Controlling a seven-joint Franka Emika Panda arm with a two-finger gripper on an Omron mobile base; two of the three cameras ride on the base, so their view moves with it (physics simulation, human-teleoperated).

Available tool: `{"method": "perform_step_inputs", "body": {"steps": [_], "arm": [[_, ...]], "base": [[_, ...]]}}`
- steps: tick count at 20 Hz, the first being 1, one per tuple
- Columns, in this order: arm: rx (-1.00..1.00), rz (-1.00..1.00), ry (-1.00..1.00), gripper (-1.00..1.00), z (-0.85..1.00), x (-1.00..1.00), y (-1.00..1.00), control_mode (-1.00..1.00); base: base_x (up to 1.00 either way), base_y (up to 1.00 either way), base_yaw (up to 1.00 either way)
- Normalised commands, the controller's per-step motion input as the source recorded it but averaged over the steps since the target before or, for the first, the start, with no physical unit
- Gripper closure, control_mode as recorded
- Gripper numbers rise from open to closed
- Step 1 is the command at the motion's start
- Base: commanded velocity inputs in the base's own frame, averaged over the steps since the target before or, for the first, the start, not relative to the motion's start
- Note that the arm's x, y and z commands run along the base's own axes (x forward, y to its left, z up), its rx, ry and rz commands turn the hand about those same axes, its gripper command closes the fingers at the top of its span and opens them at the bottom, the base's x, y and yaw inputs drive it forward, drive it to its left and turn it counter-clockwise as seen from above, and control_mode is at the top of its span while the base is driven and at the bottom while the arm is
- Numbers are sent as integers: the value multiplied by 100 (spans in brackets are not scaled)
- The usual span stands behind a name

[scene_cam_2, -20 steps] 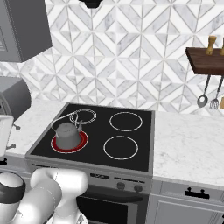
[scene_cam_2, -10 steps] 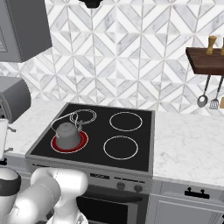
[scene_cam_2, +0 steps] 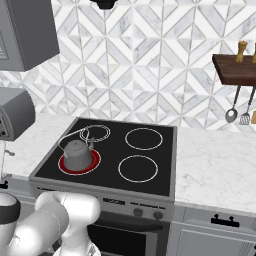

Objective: Turn off the front left burner of the stove.

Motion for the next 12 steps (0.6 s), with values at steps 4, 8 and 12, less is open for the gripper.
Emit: {"method": "perform_step_inputs", "body": {"steps": [4, 8, 12], "arm": [[-7, 9, 0, -100, -51, -31, 0, -100], [-1, 9, 0, -100, -32, -29, 0, -100], [0, 8, 0, -100, -33, -26, 0, -100]], "base": [[0, 0, 0], [0, 0, 0], [0, 0, 0]]}}
